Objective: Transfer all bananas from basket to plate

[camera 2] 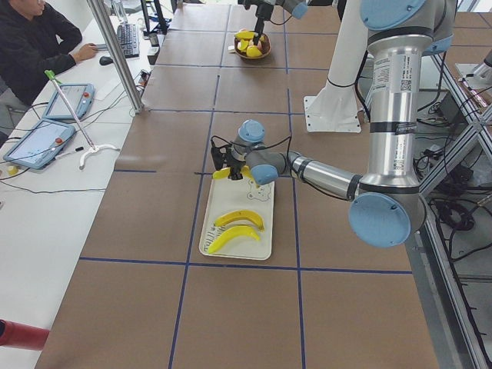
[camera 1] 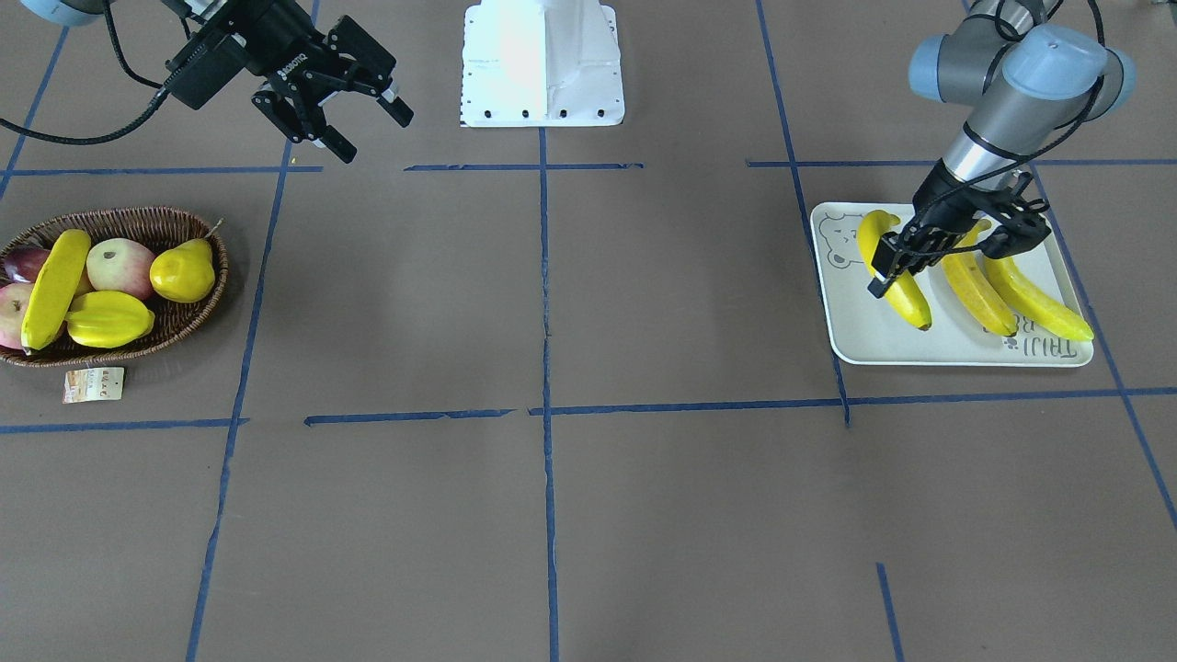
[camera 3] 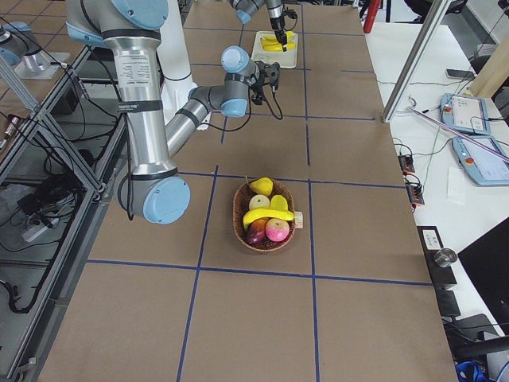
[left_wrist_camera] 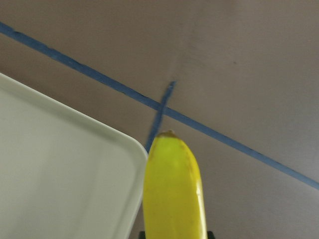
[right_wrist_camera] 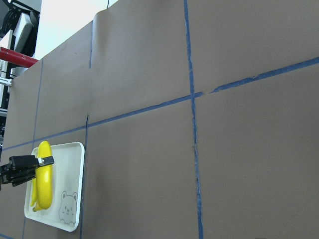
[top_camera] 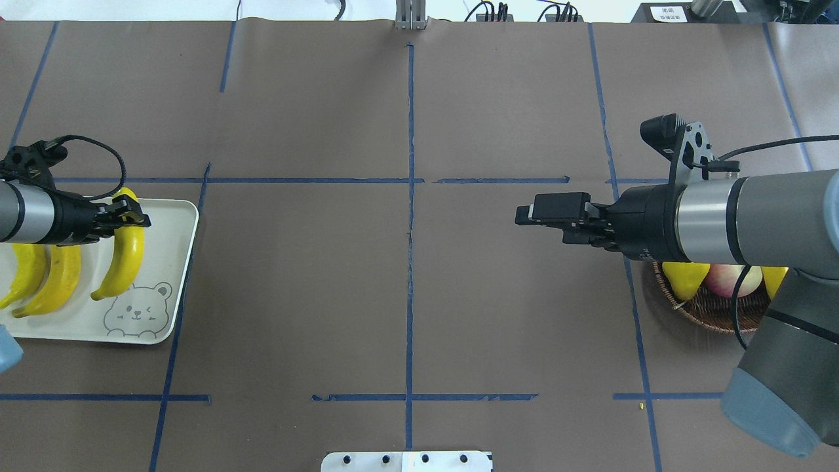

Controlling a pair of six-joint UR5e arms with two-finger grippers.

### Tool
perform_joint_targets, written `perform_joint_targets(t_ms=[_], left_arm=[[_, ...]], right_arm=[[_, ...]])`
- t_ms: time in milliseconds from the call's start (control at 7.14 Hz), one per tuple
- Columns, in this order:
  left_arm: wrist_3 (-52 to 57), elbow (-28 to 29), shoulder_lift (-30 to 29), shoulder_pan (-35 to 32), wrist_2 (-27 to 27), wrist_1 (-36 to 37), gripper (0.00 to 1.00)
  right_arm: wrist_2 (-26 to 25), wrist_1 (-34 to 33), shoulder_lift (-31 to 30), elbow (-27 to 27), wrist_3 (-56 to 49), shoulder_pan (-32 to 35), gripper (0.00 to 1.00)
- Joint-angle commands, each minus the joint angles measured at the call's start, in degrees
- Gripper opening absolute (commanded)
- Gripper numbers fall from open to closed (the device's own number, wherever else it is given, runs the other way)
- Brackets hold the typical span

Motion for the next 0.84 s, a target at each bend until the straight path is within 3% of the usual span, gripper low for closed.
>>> perform_joint_targets(t_ms=[0, 140, 280, 420, 700], left_arm=[[3.0, 2.4, 1.0, 0.2, 1.7, 0.6, 0.0], [4.7, 3.3, 1.1, 0.2, 2.3, 0.6, 0.01], [6.1, 4.4, 1.1, 0.2, 3.9, 0.7, 0.16], [9.6, 5.2, 1.5, 0.1, 4.1, 0.6, 0.97], [13.1, 2.2, 3.0, -0.7, 0.8, 0.6, 1.0]], right_arm=[[0.1, 0.0, -0.6, -0.4, 0.0, 1.2, 1.0], [0.1, 0.0, -0.6, -0.5, 0.0, 1.4, 1.0], [0.1, 0.0, -0.5, -0.8, 0.1, 1.4, 1.0], [0.1, 0.0, -0.9, -0.8, 0.1, 1.9, 1.0], [2.9, 0.0, -3.5, -0.9, 0.0, 4.8, 1.0]])
